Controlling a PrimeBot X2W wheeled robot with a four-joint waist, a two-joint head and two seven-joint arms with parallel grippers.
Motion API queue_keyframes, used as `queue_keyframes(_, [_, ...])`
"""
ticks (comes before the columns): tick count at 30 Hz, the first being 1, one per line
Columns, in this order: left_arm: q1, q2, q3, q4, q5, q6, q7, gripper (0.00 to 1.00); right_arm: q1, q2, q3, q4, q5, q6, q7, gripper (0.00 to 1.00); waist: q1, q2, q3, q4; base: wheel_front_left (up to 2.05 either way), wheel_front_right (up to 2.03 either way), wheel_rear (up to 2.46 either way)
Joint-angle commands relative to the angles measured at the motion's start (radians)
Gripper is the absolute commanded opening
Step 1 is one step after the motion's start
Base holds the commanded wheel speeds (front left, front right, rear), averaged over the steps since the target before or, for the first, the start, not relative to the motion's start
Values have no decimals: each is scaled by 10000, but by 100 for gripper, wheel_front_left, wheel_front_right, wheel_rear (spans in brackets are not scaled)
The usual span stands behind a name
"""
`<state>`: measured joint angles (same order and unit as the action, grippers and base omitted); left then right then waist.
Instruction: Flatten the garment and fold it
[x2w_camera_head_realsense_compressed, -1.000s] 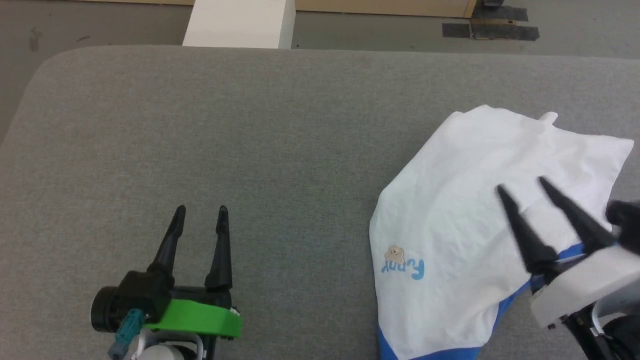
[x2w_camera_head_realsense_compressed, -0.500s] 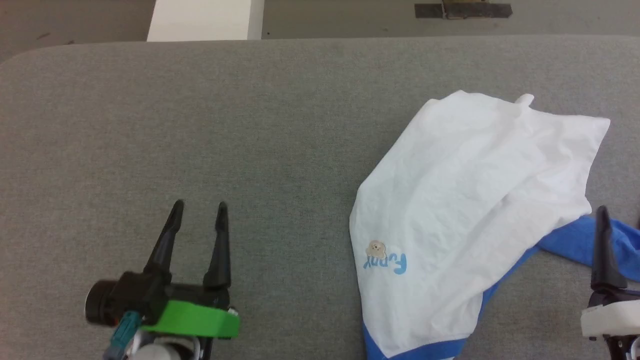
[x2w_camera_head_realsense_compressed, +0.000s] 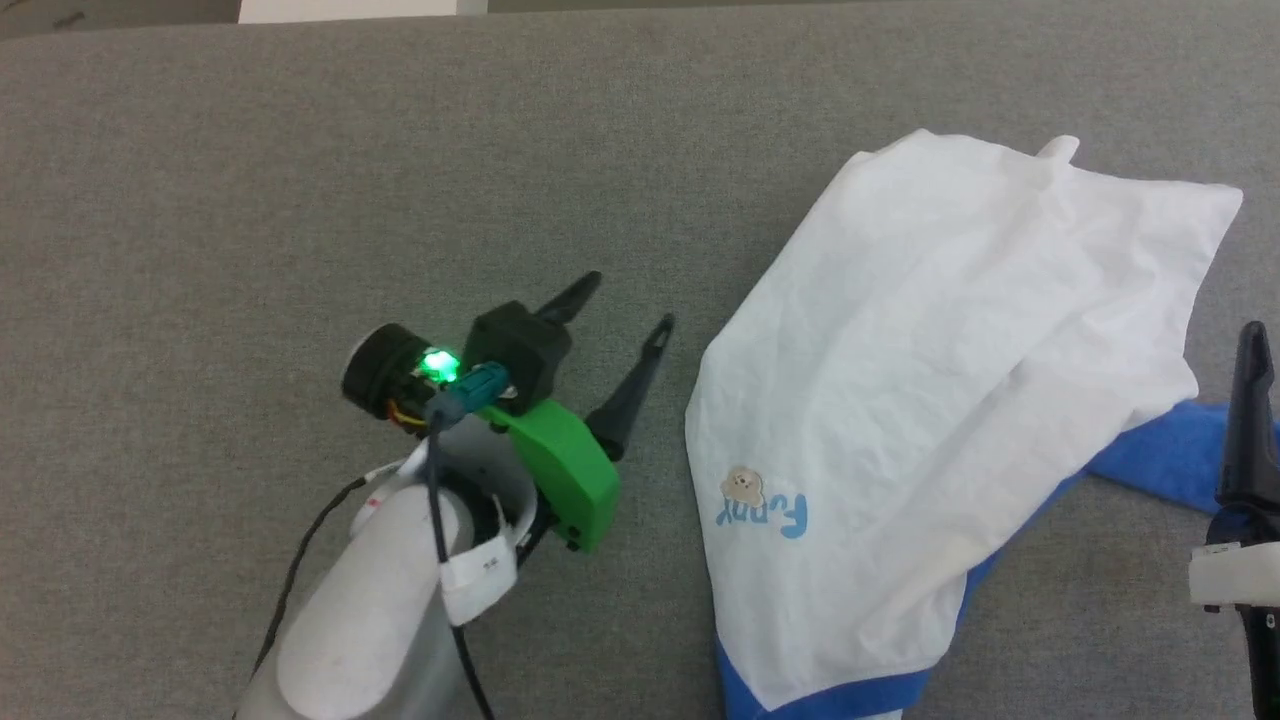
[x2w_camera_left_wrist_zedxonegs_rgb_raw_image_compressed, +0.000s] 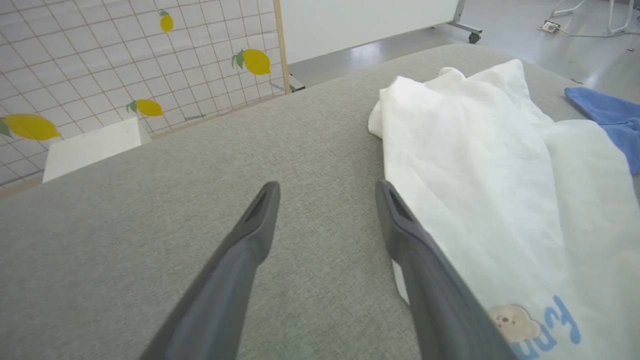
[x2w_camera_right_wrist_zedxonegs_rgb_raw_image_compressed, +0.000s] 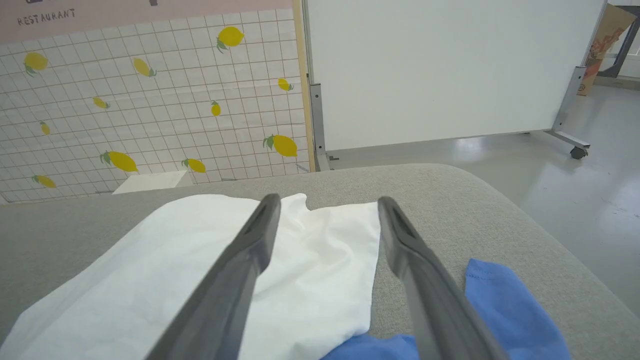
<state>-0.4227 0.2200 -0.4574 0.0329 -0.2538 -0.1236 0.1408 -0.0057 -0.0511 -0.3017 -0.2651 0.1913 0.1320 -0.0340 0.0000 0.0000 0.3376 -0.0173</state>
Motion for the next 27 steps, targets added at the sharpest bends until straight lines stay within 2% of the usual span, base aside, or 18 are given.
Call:
queue_keyframes(1, [-323,67,-359,78,-368,-68,284,100,-163,8,-4,-99,-54,-13,51,100,0,0,185,-99,0,0,0])
queue_keyframes(7, [-814,173,-1623,475,-1053,-69,1136,100,-154,8,27,-218,14,-13,193,100,0,0,432,-233,0,0,0])
queue_keyframes(16, [-1025,13,-2244,2050,-1410,-70,1403,100,-204,8,311,-132,162,-13,177,100,0,0,603,-498,0,0,0])
queue_keyframes(17, [-1026,-47,-2276,2232,-1486,-70,1389,70,-199,8,328,-116,174,-13,168,100,0,0,594,-514,0,0,0])
queue_keyframes(19, [-1018,-155,-2256,2471,-1561,-52,1222,0,-172,8,330,-91,186,-13,156,100,0,0,556,-513,0,0,0])
queue_keyframes(22, [-921,-285,-2075,2684,-1703,116,856,0,-122,8,253,-68,181,-13,183,100,0,0,419,-424,0,0,0])
queue_keyframes(27, [-590,-250,-1157,2569,-2103,835,-68,0,-34,8,202,-104,112,-13,306,100,0,0,43,-115,0,0,0])
